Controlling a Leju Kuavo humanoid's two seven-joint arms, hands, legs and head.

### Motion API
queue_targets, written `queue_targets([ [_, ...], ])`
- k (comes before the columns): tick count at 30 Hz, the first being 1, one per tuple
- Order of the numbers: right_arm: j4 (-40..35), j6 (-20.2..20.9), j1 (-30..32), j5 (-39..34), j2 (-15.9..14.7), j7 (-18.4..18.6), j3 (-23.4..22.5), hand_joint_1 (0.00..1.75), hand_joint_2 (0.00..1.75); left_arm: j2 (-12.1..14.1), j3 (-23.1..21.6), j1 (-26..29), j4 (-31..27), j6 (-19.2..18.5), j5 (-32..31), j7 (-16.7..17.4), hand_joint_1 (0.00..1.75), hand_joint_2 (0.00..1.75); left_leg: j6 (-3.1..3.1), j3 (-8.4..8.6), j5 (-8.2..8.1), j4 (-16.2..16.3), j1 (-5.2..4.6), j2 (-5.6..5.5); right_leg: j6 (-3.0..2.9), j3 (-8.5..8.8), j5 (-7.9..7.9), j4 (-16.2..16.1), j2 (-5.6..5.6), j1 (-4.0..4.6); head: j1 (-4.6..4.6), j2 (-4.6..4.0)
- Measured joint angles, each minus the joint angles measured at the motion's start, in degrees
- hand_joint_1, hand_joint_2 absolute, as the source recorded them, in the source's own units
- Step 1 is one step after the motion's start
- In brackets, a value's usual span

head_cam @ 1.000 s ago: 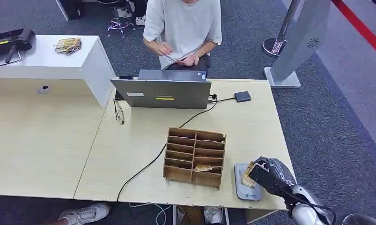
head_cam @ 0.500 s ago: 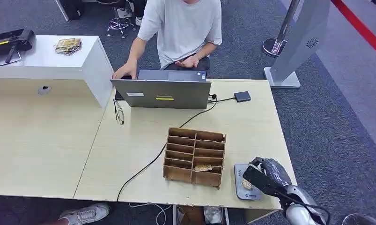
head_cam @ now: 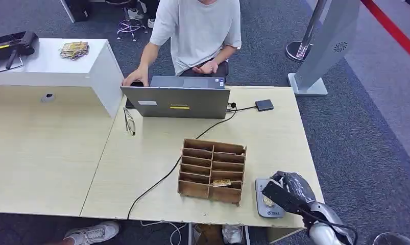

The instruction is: Pass the card to the sensor for recognition and then transmit it.

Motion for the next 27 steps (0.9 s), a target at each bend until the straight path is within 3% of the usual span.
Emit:
queue_targets([
  [10,-3.56,-4.9,1.06,2.08,3.52,-1.81,-1.81,1.75,1.75,-0.22,0.0,0.0,0.0,0.07,0.11,0.92,0.0,0.0,0.0,-0.02,0.0,-0.01,0.0,0.0,0.0,-0.01,0.0,0.0,0.0,0.0,0.0,0.0],
  [27,-11.1,-9.13,1.6,3.63,8.63,-3.8,-4.63,1.75,1.75,-0.31,0.0,0.0,0.0,0.02,-0.35,0.92,0.0,0.0,0.0,-0.04,0.0,-0.01,0.0,-0.01,0.0,-0.02,0.0,0.0,0.0,0.0,0.02,0.0],
])
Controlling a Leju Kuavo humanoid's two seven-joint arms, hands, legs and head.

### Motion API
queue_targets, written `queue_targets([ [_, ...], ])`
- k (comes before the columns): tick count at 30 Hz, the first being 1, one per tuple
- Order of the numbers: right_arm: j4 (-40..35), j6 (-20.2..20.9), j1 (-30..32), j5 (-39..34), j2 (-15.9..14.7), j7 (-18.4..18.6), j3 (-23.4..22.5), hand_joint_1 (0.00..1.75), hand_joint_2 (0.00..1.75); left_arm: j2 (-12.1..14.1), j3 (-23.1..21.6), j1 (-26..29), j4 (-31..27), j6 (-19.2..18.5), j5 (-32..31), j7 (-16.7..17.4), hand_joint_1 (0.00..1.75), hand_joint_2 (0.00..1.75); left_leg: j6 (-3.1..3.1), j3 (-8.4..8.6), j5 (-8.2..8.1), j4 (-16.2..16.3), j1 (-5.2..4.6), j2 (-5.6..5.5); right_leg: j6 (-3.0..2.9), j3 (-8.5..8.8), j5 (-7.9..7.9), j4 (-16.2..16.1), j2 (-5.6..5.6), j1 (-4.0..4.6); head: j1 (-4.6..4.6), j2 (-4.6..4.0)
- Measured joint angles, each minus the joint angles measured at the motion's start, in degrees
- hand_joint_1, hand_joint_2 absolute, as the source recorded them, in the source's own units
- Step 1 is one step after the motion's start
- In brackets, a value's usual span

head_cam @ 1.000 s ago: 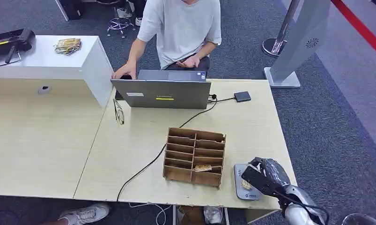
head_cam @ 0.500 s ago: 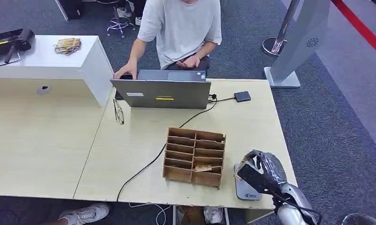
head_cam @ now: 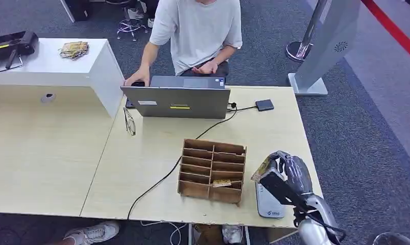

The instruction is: Pass the card to the sensor for recognition and then transmit it.

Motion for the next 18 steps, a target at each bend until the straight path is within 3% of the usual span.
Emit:
queue_targets([
  [8,-2.54,-0.99,-2.35,0.66,3.15,-0.46,0.46,1.75,1.75,-0.02,0.0,0.0,0.0,-0.11,-0.68,0.0,0.0,0.0,-0.01,-0.01,0.01,-0.01,0.01,0.01,0.0,0.0,0.0,0.02,0.01,0.01,-0.02,0.0],
  [18,-2.8,-1.31,-7.45,1.18,6.6,0.5,4.55,1.75,1.75,-0.02,-0.09,-0.02,0.0,-0.55,-1.51,0.04,0.0,0.0,-0.03,0.0,0.02,-0.01,0.01,0.0,-0.01,0.0,0.0,0.04,0.0,0.01,-0.02,0.0],
])
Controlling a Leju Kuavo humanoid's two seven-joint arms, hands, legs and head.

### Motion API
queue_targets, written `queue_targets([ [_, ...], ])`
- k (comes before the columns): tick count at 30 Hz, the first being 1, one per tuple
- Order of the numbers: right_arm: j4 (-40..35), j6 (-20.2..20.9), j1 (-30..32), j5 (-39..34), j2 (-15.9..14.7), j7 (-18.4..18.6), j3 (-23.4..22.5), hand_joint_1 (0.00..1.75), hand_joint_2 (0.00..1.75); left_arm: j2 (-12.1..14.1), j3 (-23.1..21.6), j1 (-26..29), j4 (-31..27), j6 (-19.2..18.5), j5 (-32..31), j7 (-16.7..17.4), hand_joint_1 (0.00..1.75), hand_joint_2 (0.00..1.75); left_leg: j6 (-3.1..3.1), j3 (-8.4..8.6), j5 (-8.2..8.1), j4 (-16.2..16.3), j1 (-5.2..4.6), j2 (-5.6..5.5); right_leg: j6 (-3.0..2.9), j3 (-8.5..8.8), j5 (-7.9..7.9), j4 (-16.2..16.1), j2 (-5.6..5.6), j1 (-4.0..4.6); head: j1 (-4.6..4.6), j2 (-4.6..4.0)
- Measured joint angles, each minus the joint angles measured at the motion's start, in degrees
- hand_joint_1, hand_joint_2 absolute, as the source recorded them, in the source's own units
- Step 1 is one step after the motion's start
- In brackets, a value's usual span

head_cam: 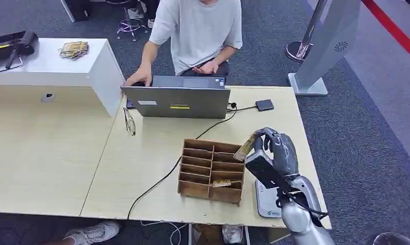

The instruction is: Pass the card to the sensor for recognition and then transmit it.

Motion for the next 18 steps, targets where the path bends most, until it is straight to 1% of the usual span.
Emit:
queue_targets([
  [6,-0.13,0.02,-3.3,-0.22,1.79,0.46,2.73,1.75,1.75,0.0,-0.07,-0.02,0.0,-0.24,-0.55,0.02,0.0,0.0,0.0,0.01,0.0,0.0,0.0,0.01,0.0,0.0,0.0,0.0,0.01,0.0,0.0,0.0],
  [11,-0.02,0.22,-5.86,-0.59,3.15,1.55,4.52,1.75,1.75,0.0,-0.17,-0.06,0.0,-0.61,-1.03,0.04,0.0,0.0,0.0,0.0,0.01,0.0,0.0,-0.01,0.0,0.0,0.0,0.02,-0.01,0.0,0.02,0.0],
  [18,1.61,0.35,-11.63,0.41,6.03,4.65,7.58,1.75,1.75,-0.02,-1.11,-0.28,0.0,-1.44,-2.25,0.52,0.0,0.0,-0.03,0.02,0.04,0.0,0.0,0.02,-0.02,-0.01,0.02,0.04,0.02,0.0,0.0,0.0],
])
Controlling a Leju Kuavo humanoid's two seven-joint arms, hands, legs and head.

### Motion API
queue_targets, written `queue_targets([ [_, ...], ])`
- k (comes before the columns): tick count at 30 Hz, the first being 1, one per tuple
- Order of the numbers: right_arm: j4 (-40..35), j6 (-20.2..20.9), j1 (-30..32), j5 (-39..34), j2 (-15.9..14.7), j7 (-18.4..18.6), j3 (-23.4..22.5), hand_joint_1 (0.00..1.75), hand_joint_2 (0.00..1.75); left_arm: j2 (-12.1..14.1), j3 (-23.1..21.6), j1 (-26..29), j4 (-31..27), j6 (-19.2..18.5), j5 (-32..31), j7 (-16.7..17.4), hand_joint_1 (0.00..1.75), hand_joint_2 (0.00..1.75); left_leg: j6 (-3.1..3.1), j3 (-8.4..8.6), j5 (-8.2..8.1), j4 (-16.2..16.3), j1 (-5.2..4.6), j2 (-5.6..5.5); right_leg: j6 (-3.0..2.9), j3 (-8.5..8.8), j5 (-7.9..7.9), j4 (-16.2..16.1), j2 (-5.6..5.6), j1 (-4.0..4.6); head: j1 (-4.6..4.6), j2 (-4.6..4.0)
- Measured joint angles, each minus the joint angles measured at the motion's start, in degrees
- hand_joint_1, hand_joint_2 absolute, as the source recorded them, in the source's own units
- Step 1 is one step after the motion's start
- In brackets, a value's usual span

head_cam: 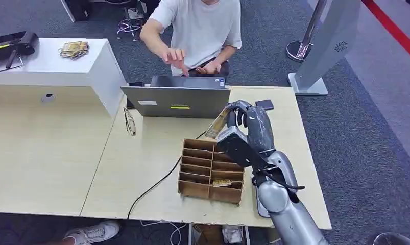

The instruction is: Pass the card to the sensor for recognition and then transmit it.

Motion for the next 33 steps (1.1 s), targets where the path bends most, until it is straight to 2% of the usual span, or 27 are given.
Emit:
queue_targets([
  [8,3.81,-1.05,-6.79,1.67,2.69,4.09,2.28,1.75,1.75,0.0,-1.33,-0.31,0.0,-0.81,-1.16,0.59,0.0,0.0,0.0,0.0,0.01,0.0,0.0,0.01,0.0,0.0,0.0,0.02,0.01,0.0,-0.02,0.0],
  [15,8.52,-3.43,-11.43,5.25,4.42,8.25,2.43,1.75,1.75,-0.02,-2.53,-0.57,0.0,-1.68,-2.03,0.85,0.0,0.0,0.01,0.0,0.02,0.0,0.0,-0.01,0.0,0.0,0.0,0.02,0.0,0.0,0.0,0.0],
  [22,13.44,-3.74,-15.21,7.45,6.1,11.26,2.43,1.75,1.75,-0.02,-3.74,-0.82,0.0,-2.45,-2.91,1.64,0.0,0.0,0.0,0.0,0.02,0.0,0.0,0.0,0.0,-0.01,0.0,0.02,0.0,0.01,-0.02,0.0],
  [33,20.5,-3.28,-19.12,8.79,8.05,13.29,2.34,1.75,1.75,-0.04,-5.09,-1.24,0.0,-3.39,-3.89,2.52,0.0,0.0,0.0,0.0,0.02,0.0,0.0,0.0,0.0,-0.01,0.0,0.03,0.0,0.0,0.02,0.0],
])
